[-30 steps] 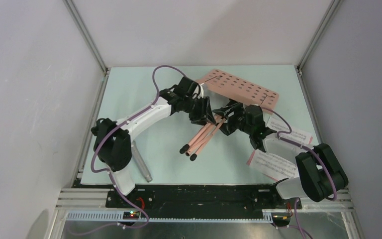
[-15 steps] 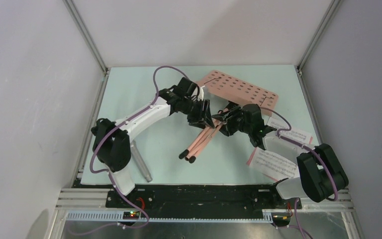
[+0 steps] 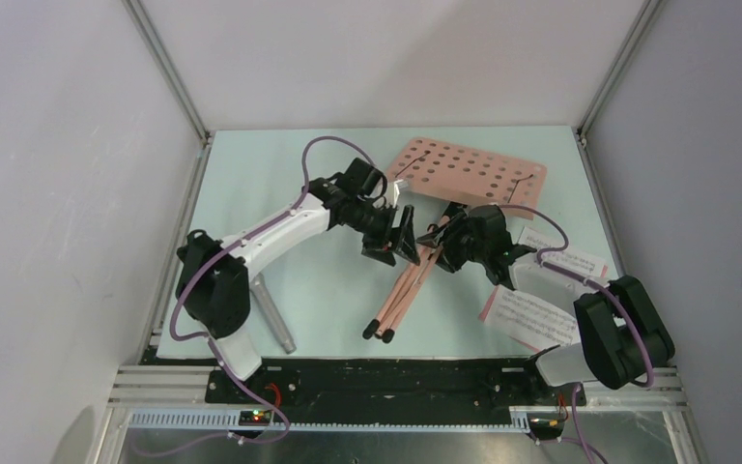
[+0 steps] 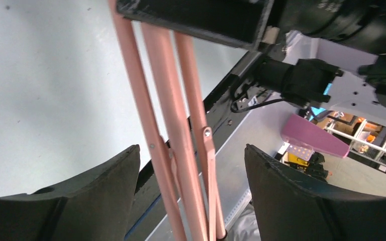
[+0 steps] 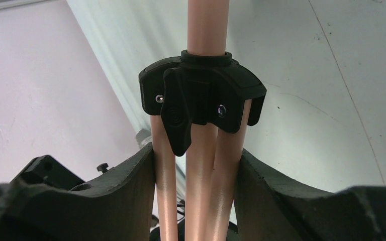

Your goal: Set up the instrument practice props

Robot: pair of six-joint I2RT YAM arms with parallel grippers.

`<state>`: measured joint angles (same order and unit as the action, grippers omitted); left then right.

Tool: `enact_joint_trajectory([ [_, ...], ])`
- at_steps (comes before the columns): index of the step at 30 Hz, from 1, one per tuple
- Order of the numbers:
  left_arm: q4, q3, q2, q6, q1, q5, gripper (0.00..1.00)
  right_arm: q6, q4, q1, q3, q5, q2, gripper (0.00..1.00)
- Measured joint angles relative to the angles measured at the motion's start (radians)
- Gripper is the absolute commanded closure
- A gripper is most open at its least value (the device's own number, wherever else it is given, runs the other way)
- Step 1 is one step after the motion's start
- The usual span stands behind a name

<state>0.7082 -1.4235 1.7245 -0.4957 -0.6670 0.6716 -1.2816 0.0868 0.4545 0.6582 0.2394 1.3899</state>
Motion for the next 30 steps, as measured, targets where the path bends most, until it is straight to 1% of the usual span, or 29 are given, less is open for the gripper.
enact_joint_trajectory([
  [6, 0.048, 0.021, 0.008, 0.029, 0.002, -0.070, 0.14, 0.023, -0.006, 0.001, 0.005, 0.007, 0.010, 0.68],
  [13, 0.062, 0.021, 0.059, 0.096, 0.002, -0.041, 0.13, 0.024, -0.007, 0.000, 0.017, 0.043, 0.025, 0.67],
  [16, 0.068, 0.021, 0.098, 0.114, 0.000, -0.035, 0.15, 0.018, -0.015, 0.000, 0.037, 0.066, 0.037, 0.66],
  [17, 0.070, 0.021, 0.108, 0.116, -0.002, -0.036, 0.16, 0.014, -0.018, 0.000, 0.044, 0.073, 0.039, 0.67],
  [19, 0.076, 0.017, 0.120, 0.114, -0.005, -0.032, 0.25, 0.014, -0.019, 0.000, 0.046, 0.083, 0.040, 0.66],
  [20, 0.082, 0.010, 0.122, 0.114, -0.008, -0.032, 0.32, 0.013, -0.019, 0.000, 0.047, 0.091, 0.043, 0.66],
  [22, 0.089, -0.002, 0.126, 0.113, -0.016, -0.024, 0.39, 0.007, -0.018, 0.000, 0.047, 0.103, 0.045, 0.67],
  [24, 0.090, -0.015, 0.129, 0.112, -0.021, -0.019, 0.41, -0.002, -0.016, 0.000, 0.047, 0.111, 0.049, 0.66],
  [26, 0.092, -0.023, 0.133, 0.111, -0.021, -0.011, 0.45, -0.008, -0.016, 0.000, 0.047, 0.114, 0.050, 0.66],
  [30, 0.097, -0.028, 0.138, 0.085, -0.023, -0.005, 0.57, -0.011, -0.015, 0.002, 0.047, 0.112, 0.051, 0.65],
])
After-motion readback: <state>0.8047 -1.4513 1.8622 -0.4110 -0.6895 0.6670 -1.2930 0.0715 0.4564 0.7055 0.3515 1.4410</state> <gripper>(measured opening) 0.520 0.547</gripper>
